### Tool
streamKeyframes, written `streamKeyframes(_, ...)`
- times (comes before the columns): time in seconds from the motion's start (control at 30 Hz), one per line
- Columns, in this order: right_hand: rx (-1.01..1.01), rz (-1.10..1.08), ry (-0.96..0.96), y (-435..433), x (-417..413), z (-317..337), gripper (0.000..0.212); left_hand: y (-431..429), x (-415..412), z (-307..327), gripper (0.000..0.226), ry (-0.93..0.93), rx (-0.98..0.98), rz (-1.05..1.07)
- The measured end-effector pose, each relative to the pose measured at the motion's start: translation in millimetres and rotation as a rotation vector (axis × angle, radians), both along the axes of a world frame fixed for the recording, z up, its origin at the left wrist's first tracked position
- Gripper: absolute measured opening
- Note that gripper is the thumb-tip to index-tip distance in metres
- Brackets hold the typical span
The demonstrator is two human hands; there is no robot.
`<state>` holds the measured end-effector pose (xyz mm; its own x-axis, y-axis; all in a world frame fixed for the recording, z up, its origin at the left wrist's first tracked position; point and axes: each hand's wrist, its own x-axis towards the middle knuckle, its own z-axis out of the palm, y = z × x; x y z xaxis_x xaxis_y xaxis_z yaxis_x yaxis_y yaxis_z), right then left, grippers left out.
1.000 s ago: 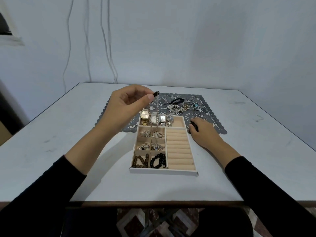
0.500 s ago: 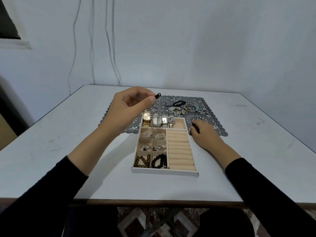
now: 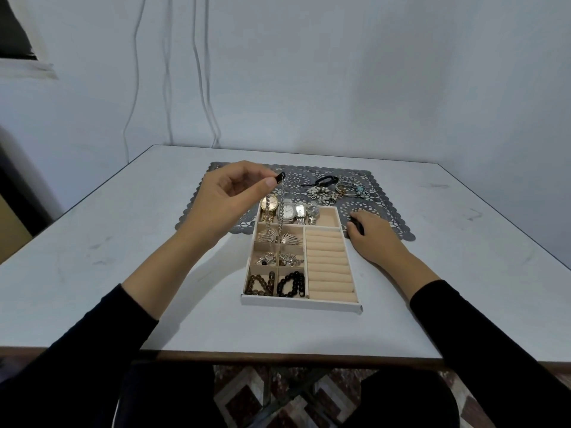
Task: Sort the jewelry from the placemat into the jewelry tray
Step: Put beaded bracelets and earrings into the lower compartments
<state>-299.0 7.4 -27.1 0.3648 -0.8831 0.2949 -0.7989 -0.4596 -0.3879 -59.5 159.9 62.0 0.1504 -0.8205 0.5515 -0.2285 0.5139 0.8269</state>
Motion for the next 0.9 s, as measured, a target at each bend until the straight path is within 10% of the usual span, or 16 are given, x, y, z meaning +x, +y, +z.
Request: streamKeyframes(0.9, -0.008, 0.003, 0.029, 5.3, 1.4, 6.1, 0.032, -2.2, 30.1, -45.3, 0.01, -0.298, 0.132, -0.058)
